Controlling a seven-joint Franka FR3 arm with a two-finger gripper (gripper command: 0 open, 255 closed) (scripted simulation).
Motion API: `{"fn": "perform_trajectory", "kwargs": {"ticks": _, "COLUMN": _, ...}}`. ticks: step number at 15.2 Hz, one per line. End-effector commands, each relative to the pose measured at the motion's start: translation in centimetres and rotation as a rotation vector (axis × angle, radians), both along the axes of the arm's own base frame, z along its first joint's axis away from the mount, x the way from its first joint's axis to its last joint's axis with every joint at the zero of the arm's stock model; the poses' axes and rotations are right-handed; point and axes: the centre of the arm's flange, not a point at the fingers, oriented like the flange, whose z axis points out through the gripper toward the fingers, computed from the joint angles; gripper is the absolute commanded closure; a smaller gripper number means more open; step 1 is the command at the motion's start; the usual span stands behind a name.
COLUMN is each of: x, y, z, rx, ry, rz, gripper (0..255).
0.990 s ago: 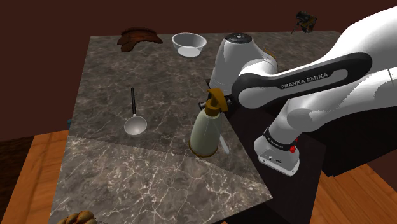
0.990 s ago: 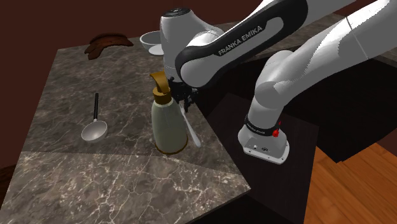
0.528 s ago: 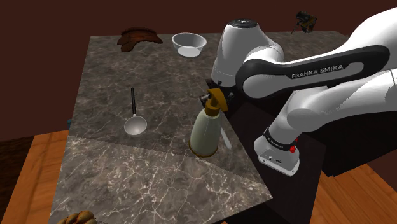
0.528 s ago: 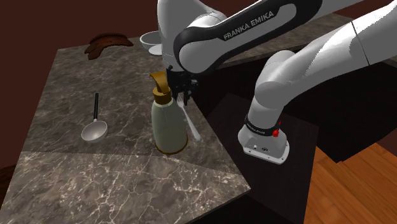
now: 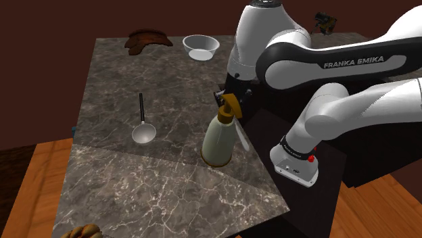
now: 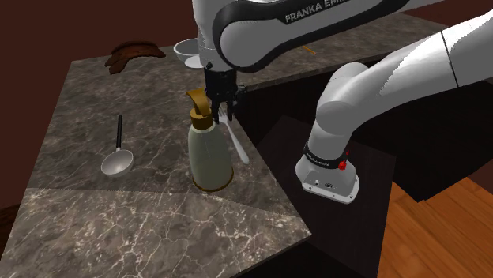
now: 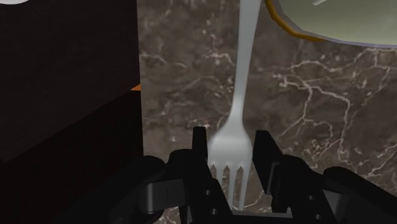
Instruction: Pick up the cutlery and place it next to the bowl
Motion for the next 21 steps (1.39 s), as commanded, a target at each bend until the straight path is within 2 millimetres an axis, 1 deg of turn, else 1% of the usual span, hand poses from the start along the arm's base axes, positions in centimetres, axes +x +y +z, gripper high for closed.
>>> {"fn": "perform_trajectory", "kwargs": {"ticks": 1, "x": 0.0, "y": 0.0, "z": 1.2, "rx": 0.0, "ry": 0.001, "rz": 0.0, "gripper": 255}}
{"fn": "perform_trajectory", "kwargs": {"ticks": 11, "x": 0.0, "y": 0.0, "z": 6.5, "rx": 0.0, "ry": 0.001, "rz": 0.0, "gripper": 255}}
{"fn": "perform_trajectory", "kwargs": {"ticks": 12, "x": 0.0, "y": 0.0, "z": 6.6, "rx": 0.0, "ry": 0.001, "rz": 0.0, "gripper": 255}}
{"fn": "perform_trajectory", "kwargs": {"ticks": 21, "x": 11.2, "y": -4.1, "z": 6.6, "rx": 0.0, "ry": 0.001, "rz": 0.0, "gripper": 255}}
